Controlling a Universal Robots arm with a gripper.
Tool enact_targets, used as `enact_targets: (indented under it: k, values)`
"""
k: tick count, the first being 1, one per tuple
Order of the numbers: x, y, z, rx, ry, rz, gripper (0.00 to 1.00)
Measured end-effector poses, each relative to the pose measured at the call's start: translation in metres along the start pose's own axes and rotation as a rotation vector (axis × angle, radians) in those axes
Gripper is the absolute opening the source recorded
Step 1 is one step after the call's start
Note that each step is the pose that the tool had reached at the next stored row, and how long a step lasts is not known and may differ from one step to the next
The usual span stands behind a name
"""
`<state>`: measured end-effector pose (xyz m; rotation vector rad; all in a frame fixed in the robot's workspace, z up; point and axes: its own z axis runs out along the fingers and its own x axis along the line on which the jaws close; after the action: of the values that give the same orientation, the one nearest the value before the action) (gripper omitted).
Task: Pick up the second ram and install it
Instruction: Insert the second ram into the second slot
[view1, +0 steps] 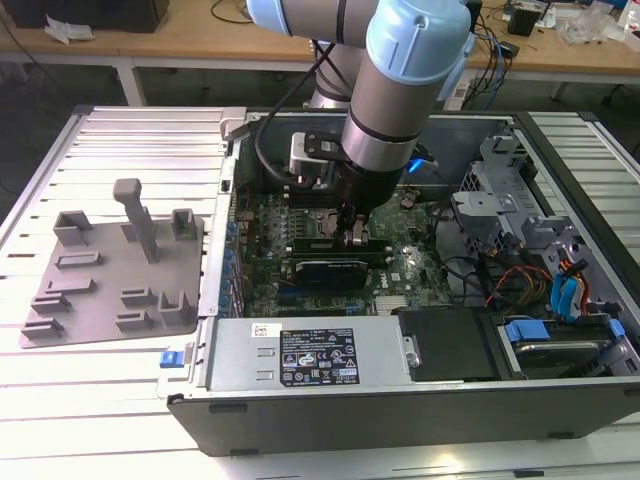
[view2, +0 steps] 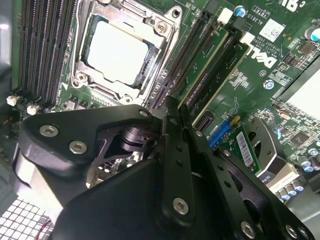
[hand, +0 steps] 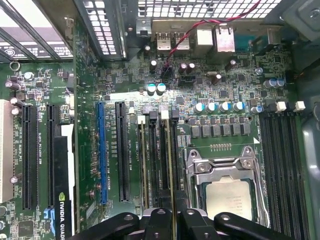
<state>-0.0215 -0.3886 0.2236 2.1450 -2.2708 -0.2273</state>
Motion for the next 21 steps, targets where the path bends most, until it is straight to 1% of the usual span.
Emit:
enact_targets:
  k: [7, 10, 14, 15, 16, 19, 20, 21]
  values:
    - [0.0002, 0.0, 0.0005, -0.0004, 0.0009, -0.001, 0.11]
    - [0.0006, -0.0005, 0.0051, -0.0004, 0.0002, -0.001, 0.11]
    - [0.0005, -0.0006, 0.0054, 0.0, -0.0006, -0.001, 0.11]
    - [0.0004, -0.0007, 0.0057, 0.0001, -0.0011, -0.001, 0.13]
    - [0.0005, -0.0006, 0.0051, -0.0002, -0.0002, -0.001, 0.19]
    - [-0.0012, 0.0011, -0.0098, 0.0004, 0.0, -0.001, 0.19]
    - [-0.0034, 0.0026, -0.0214, 0.0005, 0.0015, -0.001, 0.19]
    - [-0.0052, 0.0033, -0.0276, 0.0007, 0.0027, -0.001, 0.18]
